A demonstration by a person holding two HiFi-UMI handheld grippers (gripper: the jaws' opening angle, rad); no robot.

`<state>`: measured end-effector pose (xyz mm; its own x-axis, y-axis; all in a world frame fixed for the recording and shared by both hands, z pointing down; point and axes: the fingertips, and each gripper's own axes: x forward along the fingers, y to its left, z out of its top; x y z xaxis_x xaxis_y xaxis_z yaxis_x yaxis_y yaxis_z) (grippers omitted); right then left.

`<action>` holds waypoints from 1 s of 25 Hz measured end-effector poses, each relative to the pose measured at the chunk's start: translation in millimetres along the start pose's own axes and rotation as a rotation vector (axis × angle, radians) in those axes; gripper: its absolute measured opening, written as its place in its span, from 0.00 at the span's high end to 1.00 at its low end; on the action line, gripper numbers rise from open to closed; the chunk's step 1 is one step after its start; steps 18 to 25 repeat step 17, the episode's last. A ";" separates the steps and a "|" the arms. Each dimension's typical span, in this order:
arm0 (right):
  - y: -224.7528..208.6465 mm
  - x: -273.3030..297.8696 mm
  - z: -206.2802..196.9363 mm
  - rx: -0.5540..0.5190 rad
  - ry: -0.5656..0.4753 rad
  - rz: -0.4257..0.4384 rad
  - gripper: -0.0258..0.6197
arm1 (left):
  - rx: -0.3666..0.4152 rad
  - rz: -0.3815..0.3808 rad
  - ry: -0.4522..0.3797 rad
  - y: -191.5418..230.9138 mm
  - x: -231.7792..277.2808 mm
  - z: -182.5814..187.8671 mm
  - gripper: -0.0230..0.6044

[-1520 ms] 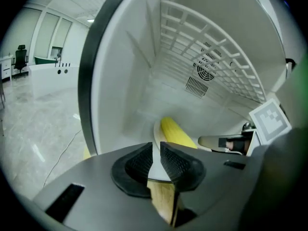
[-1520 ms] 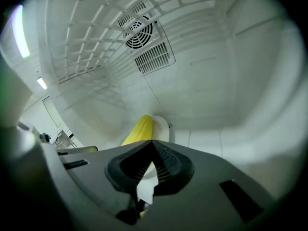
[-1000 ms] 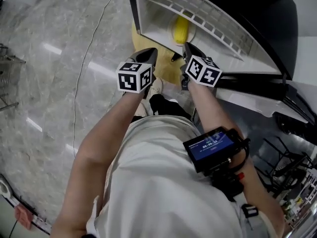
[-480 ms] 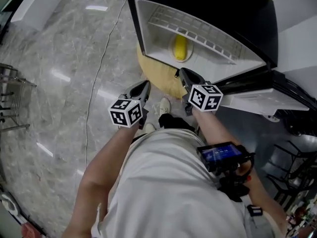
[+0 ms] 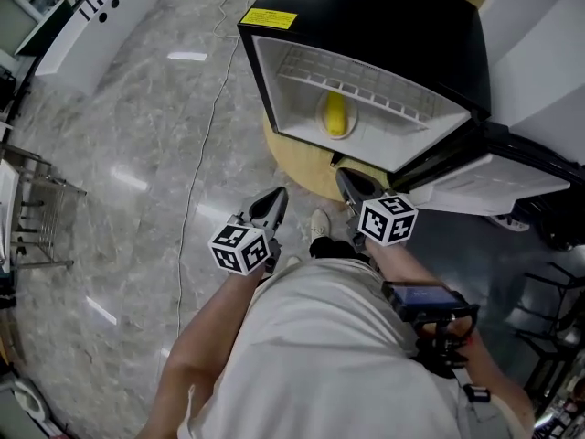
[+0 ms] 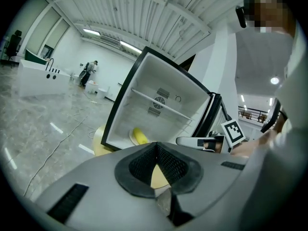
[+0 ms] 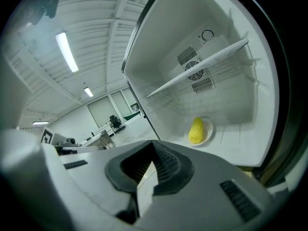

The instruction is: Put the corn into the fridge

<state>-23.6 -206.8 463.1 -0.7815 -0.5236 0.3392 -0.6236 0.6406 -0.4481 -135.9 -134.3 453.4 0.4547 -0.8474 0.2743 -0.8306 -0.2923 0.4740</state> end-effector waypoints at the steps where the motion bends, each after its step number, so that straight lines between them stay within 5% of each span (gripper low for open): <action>1: 1.9 -3.2 -1.5 0.002 -0.002 0.000 0.95 | -0.003 -0.005 -0.001 -2.4 -1.7 -0.6 0.95; 25: 12.1 -22.5 -2.2 -0.020 -0.036 -0.001 0.95 | 0.040 -0.041 -0.007 -16.3 0.4 0.0 0.95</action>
